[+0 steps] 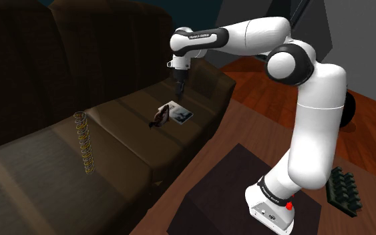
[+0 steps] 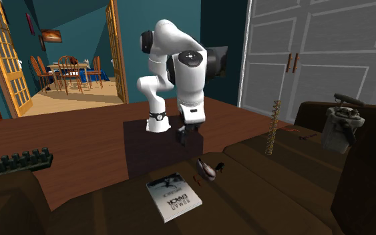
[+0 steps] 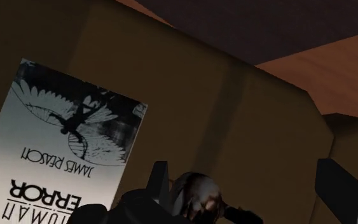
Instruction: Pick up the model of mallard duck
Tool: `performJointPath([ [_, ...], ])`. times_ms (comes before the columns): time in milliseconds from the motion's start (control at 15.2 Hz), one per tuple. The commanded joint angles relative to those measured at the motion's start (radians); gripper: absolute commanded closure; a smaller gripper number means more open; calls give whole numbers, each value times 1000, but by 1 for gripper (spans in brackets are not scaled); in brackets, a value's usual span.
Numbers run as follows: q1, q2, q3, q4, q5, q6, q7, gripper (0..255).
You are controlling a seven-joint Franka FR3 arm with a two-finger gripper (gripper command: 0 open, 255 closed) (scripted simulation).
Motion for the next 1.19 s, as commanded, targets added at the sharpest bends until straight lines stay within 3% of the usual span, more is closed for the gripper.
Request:
performJointPath([
  [0,0,103,13,112,4,-31,-17,0],
  [264,-6,305,34,361,3,-116,-46,0],
  [858,-5,349,35,334,5,-45,-56,0],
  [924,-5,349,35,333,5,-44,-55,255],
  [1122,-5,351,35,335,5,-45,-56,255],
])
